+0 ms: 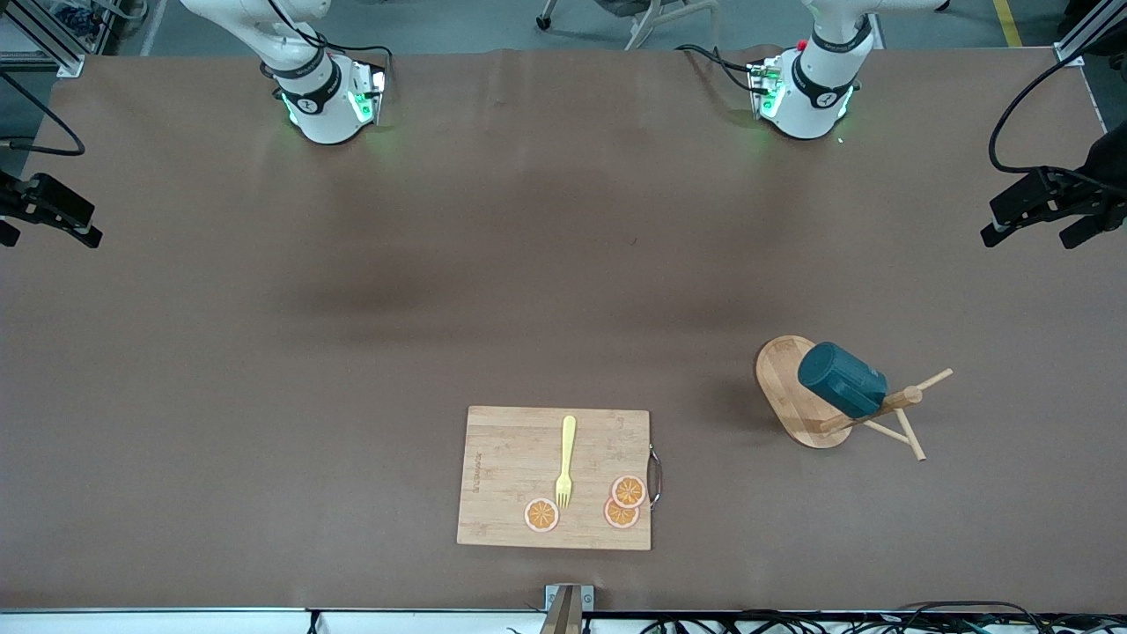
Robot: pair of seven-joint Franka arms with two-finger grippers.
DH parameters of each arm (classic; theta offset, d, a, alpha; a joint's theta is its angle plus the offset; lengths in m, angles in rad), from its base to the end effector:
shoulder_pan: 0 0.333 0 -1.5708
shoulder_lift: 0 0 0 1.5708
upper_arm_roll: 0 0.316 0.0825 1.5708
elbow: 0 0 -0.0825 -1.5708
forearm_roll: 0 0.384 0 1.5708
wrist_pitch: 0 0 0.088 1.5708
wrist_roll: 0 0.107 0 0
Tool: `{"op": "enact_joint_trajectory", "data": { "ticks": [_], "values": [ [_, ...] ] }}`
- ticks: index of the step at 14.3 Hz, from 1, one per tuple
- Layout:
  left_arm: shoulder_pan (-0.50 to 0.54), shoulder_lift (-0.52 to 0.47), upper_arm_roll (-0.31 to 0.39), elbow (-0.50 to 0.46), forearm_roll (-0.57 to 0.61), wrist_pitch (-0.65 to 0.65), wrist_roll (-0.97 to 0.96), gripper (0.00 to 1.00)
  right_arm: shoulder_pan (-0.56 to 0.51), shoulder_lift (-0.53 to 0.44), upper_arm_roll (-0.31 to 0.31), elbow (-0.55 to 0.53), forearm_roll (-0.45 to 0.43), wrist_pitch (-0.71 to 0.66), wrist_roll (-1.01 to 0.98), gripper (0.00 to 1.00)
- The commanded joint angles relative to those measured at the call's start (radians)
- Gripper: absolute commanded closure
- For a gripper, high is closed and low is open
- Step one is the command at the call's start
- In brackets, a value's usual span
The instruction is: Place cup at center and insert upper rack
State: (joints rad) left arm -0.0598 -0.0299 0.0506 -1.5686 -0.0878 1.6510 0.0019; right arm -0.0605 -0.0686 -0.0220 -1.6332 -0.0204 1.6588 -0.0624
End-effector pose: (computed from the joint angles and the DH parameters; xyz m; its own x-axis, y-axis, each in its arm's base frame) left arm 0.5535 -0.0134 0.6500 0.9937 -0.0039 0.1119 -0.0139 -0.9959 0.0889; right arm 0.5398 -0.0471 0.6405 0.9955 -0.0181 0.0927 -0.0204 -0.9995 0.0247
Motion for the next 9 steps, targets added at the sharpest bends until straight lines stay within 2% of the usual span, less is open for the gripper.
{"op": "enact_joint_trajectory", "data": {
  "ticks": [1,5,9],
  "values": [
    [-0.002,-0.016,0.000,-0.001,0.014,0.004,0.021,0.00,-0.002,-0.016,0.005,-0.010,-0.003,0.004,0.016,0.00],
    [-0.003,-0.022,-0.003,-0.001,0.042,-0.008,0.093,0.00,-0.002,-0.016,0.005,-0.010,-0.003,0.004,0.016,0.00],
    [-0.003,-0.028,-0.009,-0.001,0.043,-0.023,0.079,0.00,-0.002,-0.016,0.005,-0.010,-0.001,0.003,0.016,0.00]
  ]
}}
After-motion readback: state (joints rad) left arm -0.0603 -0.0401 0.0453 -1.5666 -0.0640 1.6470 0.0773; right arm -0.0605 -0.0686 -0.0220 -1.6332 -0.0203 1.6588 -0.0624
